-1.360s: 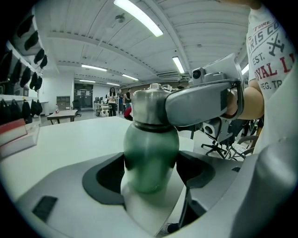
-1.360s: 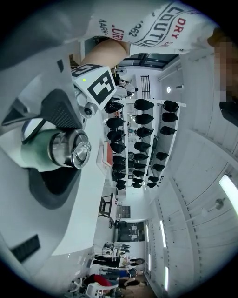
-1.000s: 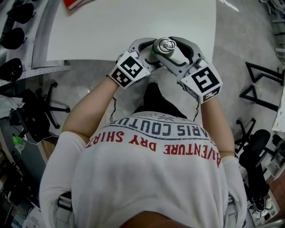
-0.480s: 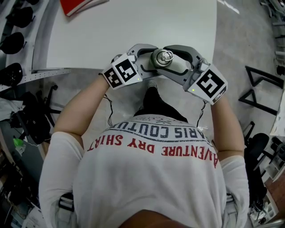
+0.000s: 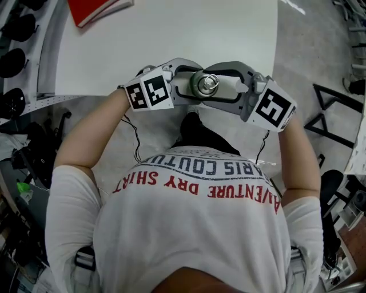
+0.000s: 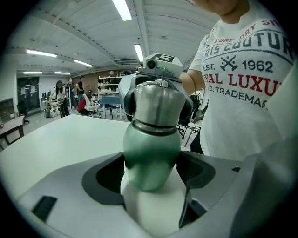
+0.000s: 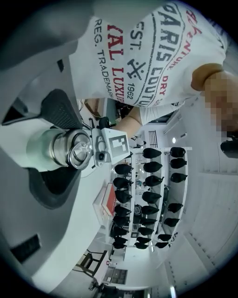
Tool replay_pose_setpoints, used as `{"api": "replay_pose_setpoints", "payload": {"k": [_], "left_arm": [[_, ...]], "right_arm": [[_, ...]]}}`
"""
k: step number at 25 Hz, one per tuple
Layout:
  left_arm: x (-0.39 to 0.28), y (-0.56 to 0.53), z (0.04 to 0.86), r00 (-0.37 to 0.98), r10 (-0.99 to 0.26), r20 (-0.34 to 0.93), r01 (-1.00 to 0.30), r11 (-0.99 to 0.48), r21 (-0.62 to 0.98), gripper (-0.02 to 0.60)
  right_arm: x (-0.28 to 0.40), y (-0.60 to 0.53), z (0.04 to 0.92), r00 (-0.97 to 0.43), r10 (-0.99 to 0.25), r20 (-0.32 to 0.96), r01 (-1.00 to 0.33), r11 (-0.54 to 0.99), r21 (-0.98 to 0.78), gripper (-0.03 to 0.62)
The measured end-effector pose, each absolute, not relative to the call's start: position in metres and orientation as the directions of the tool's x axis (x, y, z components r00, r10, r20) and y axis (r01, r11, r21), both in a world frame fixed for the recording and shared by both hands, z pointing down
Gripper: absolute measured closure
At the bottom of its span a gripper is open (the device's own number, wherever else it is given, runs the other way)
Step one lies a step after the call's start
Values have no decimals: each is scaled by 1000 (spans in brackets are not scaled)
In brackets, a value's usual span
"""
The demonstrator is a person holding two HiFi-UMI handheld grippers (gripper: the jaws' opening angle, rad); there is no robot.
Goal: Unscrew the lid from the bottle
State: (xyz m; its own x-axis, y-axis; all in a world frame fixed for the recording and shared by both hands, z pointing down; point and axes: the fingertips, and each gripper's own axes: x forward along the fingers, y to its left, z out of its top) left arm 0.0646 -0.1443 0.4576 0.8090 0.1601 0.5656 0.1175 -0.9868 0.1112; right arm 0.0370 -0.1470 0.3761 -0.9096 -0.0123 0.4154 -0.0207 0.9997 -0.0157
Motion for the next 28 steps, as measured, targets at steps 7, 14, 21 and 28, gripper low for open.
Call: {"api": "replay_pose_setpoints", "payload": {"k": [7, 14, 21, 28], "left_arm": [[66, -141, 458, 778, 253, 576, 223, -967, 124, 216], [66, -141, 458, 794, 226, 564, 184, -974, 132, 216], [66, -140, 458, 840, 133, 526, 59, -986, 155, 216], [63, -140, 459, 866, -41, 499, -131, -980, 147, 216]], "right_arm": [[38, -143, 377, -898, 49, 437, 58, 998, 7, 339], [40, -147, 374, -907, -22, 420, -38, 999, -29, 318], [54, -150, 362, -905, -264, 334, -310, 946, -92, 283], [59, -143, 367, -823, -462, 330, -510, 857, -73, 284]]}}
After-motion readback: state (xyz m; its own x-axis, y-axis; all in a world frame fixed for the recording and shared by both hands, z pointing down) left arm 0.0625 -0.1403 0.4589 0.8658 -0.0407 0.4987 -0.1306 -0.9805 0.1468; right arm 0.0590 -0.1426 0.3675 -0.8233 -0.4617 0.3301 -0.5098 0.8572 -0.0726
